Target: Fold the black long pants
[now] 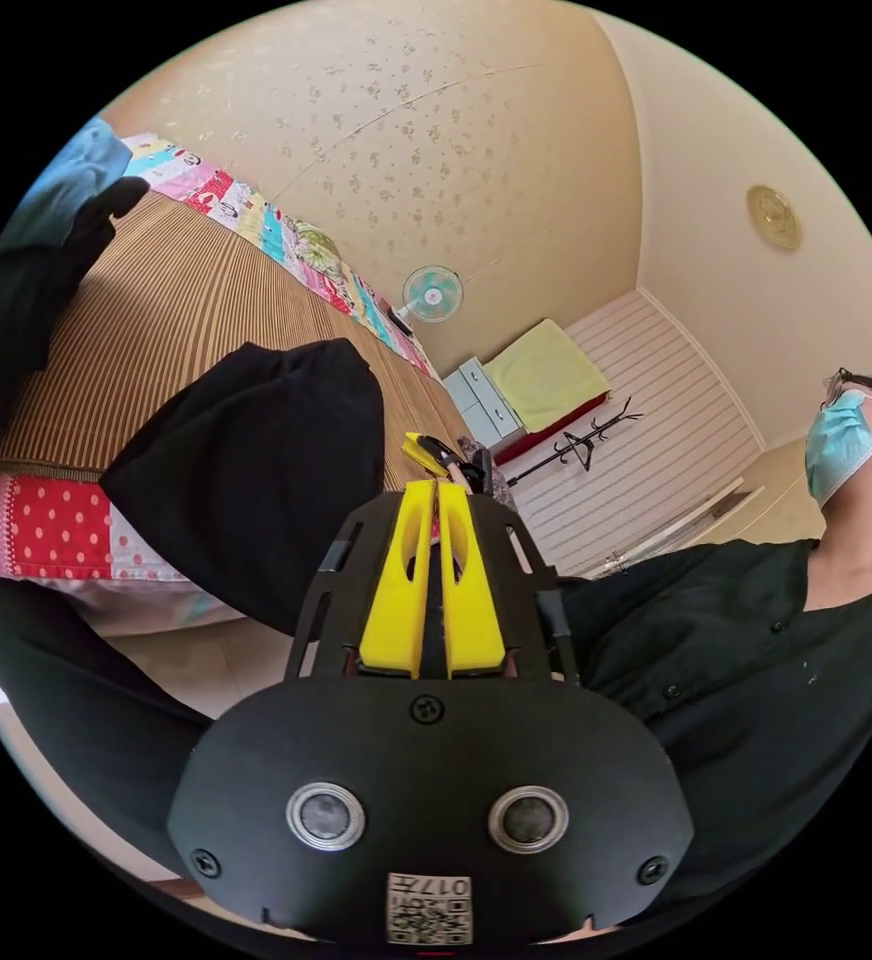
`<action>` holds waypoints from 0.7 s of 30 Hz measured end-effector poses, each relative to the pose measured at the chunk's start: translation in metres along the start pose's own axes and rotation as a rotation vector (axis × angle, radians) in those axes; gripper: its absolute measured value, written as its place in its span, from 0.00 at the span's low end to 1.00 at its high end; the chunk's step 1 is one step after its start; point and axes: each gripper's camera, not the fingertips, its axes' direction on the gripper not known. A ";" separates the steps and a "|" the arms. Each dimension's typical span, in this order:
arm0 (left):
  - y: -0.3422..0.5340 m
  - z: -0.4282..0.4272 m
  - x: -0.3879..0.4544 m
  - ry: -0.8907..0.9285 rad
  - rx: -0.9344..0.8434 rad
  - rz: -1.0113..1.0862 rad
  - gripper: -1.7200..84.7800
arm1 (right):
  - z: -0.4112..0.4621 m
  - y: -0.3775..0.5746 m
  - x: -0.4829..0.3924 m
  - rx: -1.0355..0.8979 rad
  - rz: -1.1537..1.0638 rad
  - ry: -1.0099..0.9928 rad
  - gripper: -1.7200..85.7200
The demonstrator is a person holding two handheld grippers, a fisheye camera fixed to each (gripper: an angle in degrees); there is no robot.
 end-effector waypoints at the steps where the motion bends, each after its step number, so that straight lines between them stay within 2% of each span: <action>1: 0.001 0.005 0.000 -0.013 -0.007 -0.002 0.01 | -0.005 -0.018 0.015 0.044 0.078 0.024 0.10; 5: 0.006 0.020 -0.010 -0.075 -0.020 -0.034 0.01 | 0.008 -0.067 0.048 -0.006 0.237 0.051 0.08; 9: 0.000 0.037 -0.024 -0.102 -0.037 -0.061 0.02 | 0.026 -0.086 0.056 -0.040 0.275 0.056 0.05; 12: -0.018 0.071 -0.033 -0.136 -0.096 -0.043 0.08 | 0.027 -0.089 0.071 -0.041 0.298 -0.138 0.04; 14: -0.048 0.110 -0.035 -0.089 -0.145 0.012 0.10 | 0.020 -0.081 0.071 0.031 0.254 -0.437 0.04; 18: -0.112 0.173 -0.028 -0.136 -0.198 0.115 0.14 | 0.019 -0.069 0.030 -0.010 0.134 -0.533 0.04; 21: -0.160 0.212 -0.023 -0.105 -0.182 0.190 0.17 | 0.033 -0.057 -0.013 -0.125 0.053 -0.602 0.04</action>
